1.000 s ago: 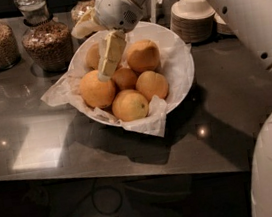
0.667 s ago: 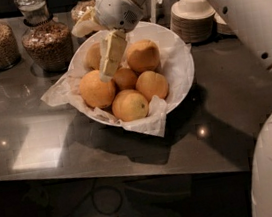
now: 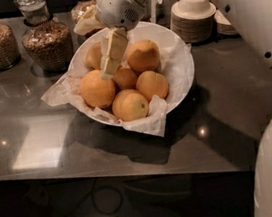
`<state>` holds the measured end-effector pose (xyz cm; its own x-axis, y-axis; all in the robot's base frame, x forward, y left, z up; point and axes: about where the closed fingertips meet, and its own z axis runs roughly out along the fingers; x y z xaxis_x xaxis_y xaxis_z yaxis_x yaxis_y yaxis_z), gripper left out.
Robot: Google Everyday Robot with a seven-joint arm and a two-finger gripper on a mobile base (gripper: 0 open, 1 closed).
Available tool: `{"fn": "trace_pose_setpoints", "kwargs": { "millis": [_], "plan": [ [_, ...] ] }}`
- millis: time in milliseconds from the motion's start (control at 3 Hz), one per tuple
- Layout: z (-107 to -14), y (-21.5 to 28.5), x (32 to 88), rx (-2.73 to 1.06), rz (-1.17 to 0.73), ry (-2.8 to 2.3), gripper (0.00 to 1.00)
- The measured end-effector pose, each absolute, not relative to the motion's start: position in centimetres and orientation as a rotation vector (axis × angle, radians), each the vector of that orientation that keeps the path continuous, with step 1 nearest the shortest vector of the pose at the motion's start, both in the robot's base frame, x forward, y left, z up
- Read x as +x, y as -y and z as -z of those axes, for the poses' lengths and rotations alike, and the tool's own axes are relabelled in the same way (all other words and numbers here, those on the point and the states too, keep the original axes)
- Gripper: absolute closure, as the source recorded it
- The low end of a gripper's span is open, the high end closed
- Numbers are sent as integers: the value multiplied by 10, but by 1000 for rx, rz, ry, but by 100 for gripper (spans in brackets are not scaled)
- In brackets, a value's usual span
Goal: Pick orange from white bowl
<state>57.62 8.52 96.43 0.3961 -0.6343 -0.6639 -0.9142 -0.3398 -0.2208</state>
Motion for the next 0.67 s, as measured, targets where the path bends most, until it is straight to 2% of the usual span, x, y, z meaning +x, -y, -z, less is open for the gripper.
{"fn": "trace_pose_setpoints", "kwargs": {
  "millis": [333, 667],
  "plan": [
    [-961, -69, 593, -2074, -572, -1403, 9],
    [-964, -55, 606, -2070, -496, -1460, 2]
  ]
}}
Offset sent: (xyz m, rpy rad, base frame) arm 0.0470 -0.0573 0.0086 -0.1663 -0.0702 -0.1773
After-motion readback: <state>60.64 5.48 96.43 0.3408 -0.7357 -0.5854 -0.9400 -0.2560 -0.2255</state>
